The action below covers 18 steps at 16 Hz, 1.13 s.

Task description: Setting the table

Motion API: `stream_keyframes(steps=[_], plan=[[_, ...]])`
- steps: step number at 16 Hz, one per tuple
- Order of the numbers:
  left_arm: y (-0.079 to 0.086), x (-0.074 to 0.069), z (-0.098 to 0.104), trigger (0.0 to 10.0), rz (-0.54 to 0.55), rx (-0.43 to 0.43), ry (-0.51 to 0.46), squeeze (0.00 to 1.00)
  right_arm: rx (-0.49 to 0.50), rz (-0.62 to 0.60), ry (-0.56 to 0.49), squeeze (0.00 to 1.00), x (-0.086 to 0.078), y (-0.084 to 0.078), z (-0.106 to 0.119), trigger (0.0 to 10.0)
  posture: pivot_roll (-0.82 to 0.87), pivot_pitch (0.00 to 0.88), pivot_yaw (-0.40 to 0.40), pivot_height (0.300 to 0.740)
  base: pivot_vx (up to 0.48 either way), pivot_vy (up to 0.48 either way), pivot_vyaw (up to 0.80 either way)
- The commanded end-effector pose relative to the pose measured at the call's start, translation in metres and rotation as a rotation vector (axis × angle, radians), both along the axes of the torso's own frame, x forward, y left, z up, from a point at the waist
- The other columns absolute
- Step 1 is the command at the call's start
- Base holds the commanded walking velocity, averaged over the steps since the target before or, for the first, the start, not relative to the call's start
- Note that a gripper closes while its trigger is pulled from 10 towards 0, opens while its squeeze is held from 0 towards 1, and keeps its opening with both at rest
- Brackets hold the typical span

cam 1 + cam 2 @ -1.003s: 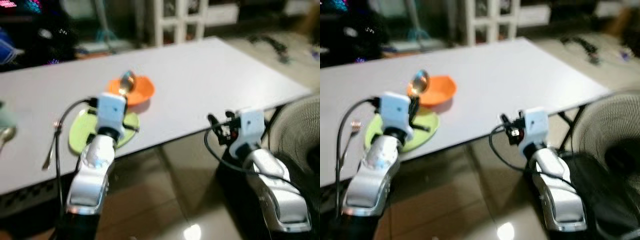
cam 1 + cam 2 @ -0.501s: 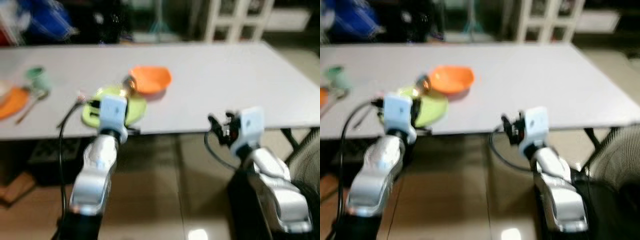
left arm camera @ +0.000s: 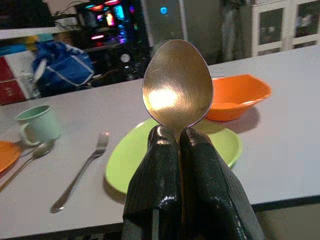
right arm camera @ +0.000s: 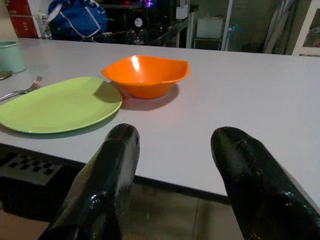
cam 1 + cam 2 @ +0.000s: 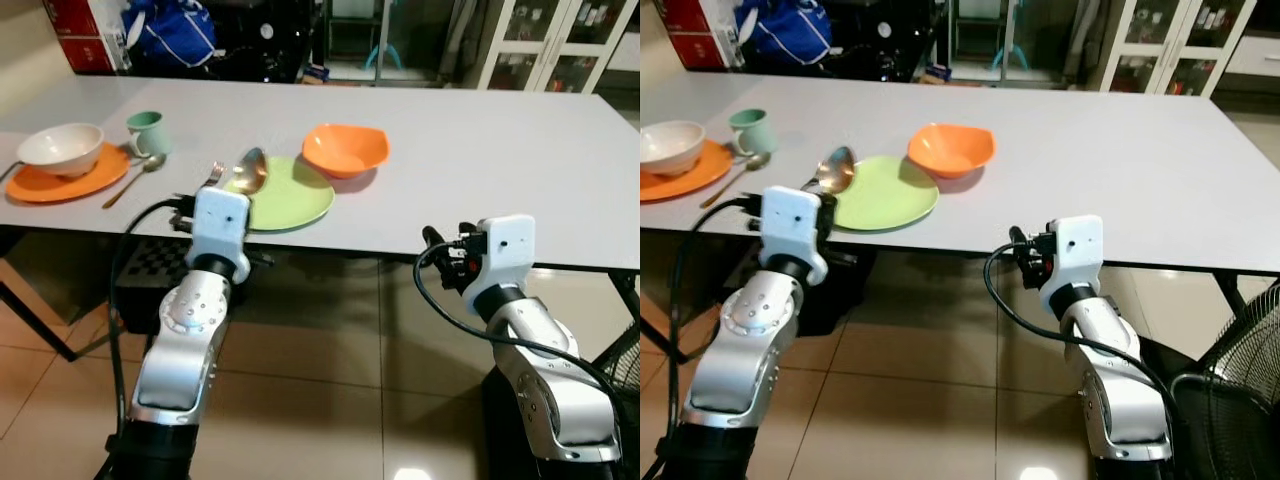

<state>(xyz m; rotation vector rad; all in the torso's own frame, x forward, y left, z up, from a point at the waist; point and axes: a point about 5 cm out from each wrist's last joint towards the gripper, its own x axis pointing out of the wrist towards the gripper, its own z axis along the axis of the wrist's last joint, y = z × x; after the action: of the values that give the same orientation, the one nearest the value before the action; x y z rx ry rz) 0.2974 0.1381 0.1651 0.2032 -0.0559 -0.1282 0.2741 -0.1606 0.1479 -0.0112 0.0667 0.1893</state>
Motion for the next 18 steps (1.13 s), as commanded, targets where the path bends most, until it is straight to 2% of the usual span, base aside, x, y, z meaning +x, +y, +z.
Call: stream_keyframes(steps=[1,5,7,11,18], plan=[[0.0,0.001,-0.001,10.0,-0.011,-0.008,0.007,0.0,0.012,-0.006,0.013,0.0,0.0,0.0,0.001,10.0,-0.07,0.0,0.02,0.74,0.274,0.0,0.0],[-0.004,-0.002,-0.027,10.0,-0.09,0.017,0.153,0.0,0.003,-0.016,0.037,0.0,-0.002,0.0,-0.005,10.0,-0.07,0.0,0.026,0.74,0.362,0.0,-0.65],[-0.004,-0.002,-0.037,10.0,-0.1,0.025,0.209,0.0,0.0,-0.016,0.041,0.0,-0.003,0.0,-0.006,10.0,-0.07,0.0,0.026,0.74,0.368,0.0,0.0],[-0.004,0.004,-0.046,10.0,-0.107,0.055,0.247,0.0,0.002,0.012,0.05,0.0,-0.004,0.005,-0.006,10.0,-0.07,0.0,0.029,0.74,0.365,0.0,0.0],[-0.009,0.007,-0.056,10.0,-0.126,0.034,0.302,0.0,-0.011,0.04,0.065,0.0,-0.006,0.007,-0.008,10.0,-0.07,0.0,0.03,0.74,0.355,0.0,0.0]])
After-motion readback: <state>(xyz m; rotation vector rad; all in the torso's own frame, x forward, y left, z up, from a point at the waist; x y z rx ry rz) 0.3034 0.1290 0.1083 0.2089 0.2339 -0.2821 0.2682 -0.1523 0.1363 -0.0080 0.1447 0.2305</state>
